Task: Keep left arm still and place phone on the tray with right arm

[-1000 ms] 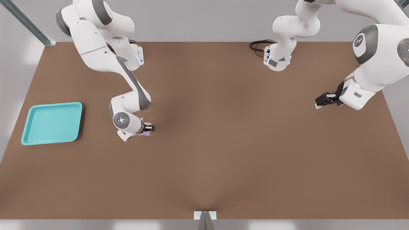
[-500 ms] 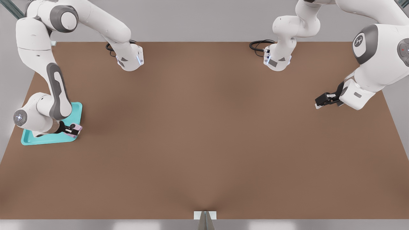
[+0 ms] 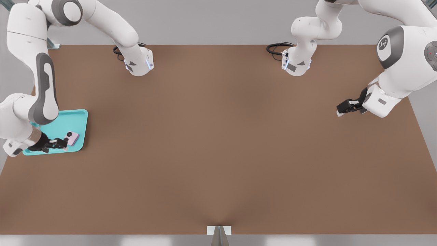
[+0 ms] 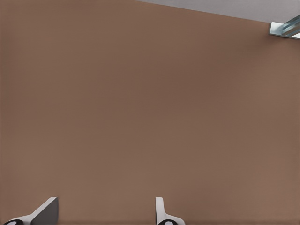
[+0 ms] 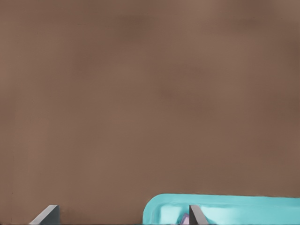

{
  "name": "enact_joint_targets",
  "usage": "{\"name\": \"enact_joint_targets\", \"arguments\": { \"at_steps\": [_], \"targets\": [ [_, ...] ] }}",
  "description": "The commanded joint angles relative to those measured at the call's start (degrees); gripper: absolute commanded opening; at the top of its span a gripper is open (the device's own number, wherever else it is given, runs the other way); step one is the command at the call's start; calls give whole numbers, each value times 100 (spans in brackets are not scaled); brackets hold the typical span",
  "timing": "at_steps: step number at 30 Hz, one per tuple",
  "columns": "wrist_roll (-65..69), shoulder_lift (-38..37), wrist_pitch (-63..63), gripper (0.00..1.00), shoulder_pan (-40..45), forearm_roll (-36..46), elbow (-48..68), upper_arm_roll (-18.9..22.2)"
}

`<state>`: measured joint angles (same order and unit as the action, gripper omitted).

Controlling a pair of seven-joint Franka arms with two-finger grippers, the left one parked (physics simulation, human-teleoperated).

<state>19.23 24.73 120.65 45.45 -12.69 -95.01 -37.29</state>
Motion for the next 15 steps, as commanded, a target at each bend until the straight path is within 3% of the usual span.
{"name": "enact_joint_targets", "arguments": {
  "at_steps": [1,2,3,4,5,6,7,8,10,11,15],
  "targets": [
    [-1957,-108,-1474,100,-194,-796,308,-1148],
    [-2581,-108,-1702,100,-719,-902,649,-1413],
    [-3029,-100,-2018,100,-1194,-902,1036,-1404],
    [-3180,-406,-2099,100,-2055,-823,1266,-888],
    [-2813,-986,-2099,100,-3565,53,1231,1209],
    [-1951,-1514,-2116,100,-5509,1074,1029,3892],
    [-1853,-2102,-2142,100,-5767,1119,415,4291],
    [-1835,-2209,-2502,100,-5600,1058,395,4317],
    [-1747,-1517,-3134,100,-5046,1049,1229,3887],
    [-1730,-1260,-3241,100,-5011,1058,1547,3869],
    [-1818,-1426,-3206,100,-5107,1067,1486,3904]
  ]
}}
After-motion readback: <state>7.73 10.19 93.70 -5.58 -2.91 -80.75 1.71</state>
